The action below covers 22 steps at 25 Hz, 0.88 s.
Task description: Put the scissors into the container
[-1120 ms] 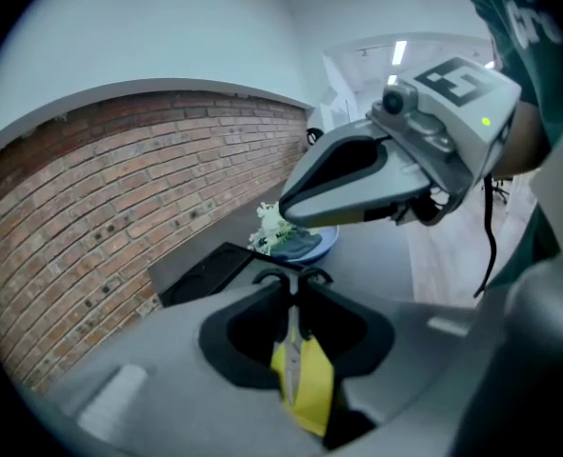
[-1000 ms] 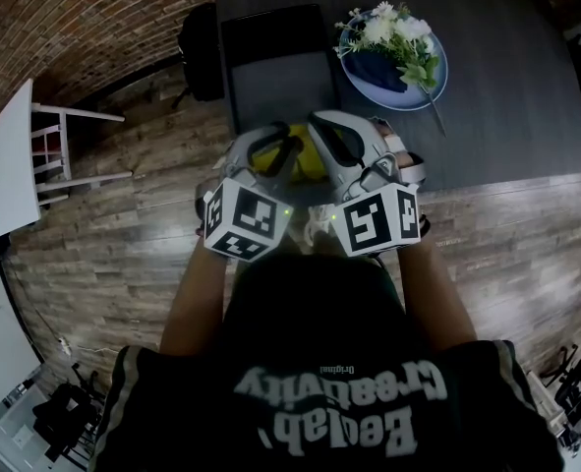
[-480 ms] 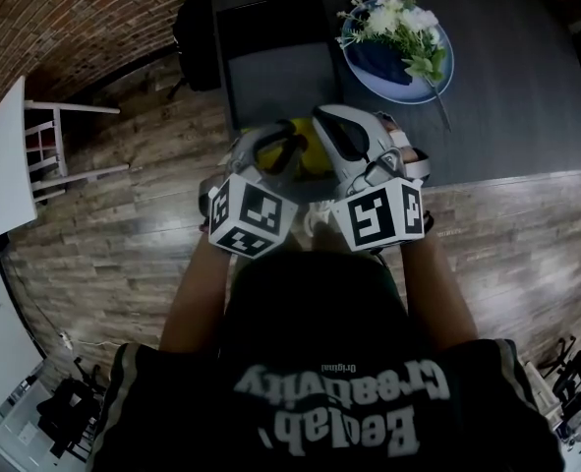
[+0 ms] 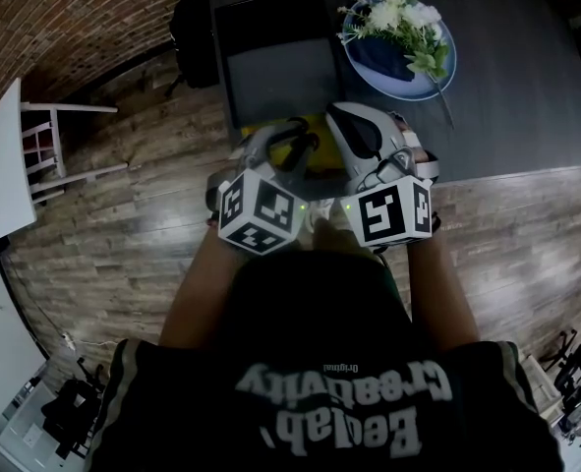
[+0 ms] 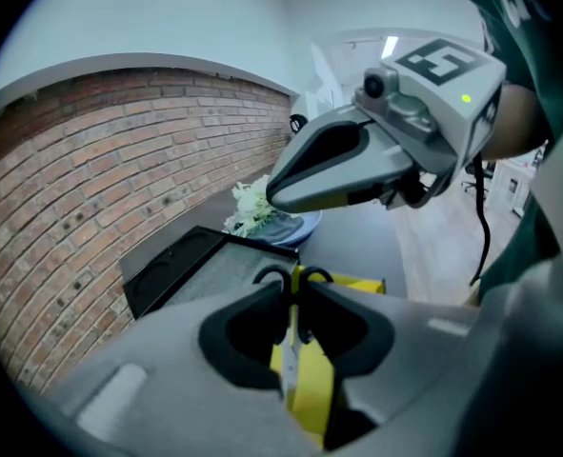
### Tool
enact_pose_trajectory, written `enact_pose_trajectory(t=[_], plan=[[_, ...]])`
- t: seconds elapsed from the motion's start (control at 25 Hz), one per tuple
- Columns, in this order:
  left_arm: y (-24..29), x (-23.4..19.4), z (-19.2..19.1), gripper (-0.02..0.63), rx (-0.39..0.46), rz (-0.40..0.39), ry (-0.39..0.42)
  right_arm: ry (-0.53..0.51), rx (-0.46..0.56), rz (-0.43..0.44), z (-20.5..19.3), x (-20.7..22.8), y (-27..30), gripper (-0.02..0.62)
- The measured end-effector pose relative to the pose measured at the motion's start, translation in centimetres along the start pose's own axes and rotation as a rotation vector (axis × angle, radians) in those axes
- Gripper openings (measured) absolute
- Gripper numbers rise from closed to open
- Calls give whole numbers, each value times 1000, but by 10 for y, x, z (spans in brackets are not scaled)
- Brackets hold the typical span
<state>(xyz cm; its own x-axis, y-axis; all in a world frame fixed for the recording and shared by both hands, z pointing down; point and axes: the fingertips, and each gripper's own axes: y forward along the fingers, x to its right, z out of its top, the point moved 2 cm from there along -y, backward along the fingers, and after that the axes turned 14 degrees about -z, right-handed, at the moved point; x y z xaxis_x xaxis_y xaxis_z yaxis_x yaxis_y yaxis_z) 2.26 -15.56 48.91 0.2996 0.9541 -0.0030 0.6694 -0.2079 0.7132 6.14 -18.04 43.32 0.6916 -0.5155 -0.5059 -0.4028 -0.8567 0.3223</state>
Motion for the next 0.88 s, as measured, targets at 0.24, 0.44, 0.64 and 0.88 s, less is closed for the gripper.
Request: enact_pose_trajectory(t=[0.24,0.44,0.64,0.88], plan=[[8,2,1,78,-23,-22,23,10,-27,-17,-8,3,-6,6],[17,6,-1,78,-42,-50,31,25,-47,-31,-16,5,-9,6],[25,8,-3,78,-52,-72,41,35,-61,-40,-22,5,-11,6],[32,8,-4,80,-63,-91,46,45,-80,-51,-28,6,-13,6]])
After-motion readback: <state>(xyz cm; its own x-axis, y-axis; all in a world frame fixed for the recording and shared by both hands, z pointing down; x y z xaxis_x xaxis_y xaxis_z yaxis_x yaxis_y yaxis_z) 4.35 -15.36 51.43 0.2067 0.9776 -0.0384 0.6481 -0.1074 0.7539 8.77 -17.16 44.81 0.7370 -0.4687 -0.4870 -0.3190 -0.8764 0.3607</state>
